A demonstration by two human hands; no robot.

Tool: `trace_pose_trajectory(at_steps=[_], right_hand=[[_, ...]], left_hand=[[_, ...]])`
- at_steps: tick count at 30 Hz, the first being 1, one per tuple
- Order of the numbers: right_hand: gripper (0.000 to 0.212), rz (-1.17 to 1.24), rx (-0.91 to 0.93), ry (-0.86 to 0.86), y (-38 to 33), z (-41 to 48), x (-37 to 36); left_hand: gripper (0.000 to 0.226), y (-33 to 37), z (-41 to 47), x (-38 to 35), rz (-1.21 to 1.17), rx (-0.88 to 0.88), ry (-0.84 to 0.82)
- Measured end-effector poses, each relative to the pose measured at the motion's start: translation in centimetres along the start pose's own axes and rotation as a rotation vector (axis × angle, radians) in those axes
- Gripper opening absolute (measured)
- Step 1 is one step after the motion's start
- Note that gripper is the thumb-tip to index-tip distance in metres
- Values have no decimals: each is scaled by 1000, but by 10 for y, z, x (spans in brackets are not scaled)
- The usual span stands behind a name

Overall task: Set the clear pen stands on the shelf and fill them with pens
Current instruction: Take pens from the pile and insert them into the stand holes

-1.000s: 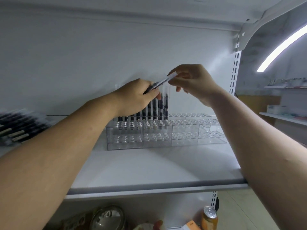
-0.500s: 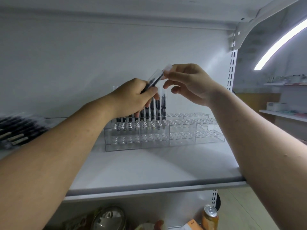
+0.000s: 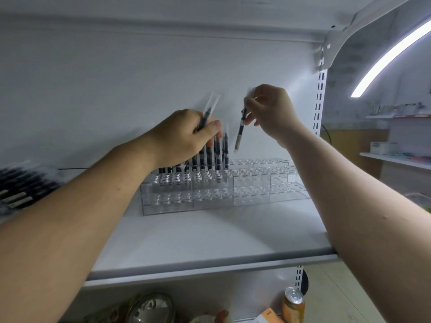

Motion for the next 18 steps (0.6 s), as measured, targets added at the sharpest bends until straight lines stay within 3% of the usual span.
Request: trace_pose_trajectory(at_steps=[11,18], right_hand=[[17,-150,0,-193,3,-10,-16],[12,-193,-36,-336,4,-17,-30]], left_hand=[[30,8,-3,4,-18,-57,59],[45,12,-5,5,-18,-74,66]])
Point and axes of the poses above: each hand's wrist, its own z-axis towards the middle knuckle, its own x-axis out of the back of the hand, y = z × x, the point moved 6 cm from there along z, towards the middle knuckle, and after that the axes turned 11 degrees about x, right-handed, at the moved point
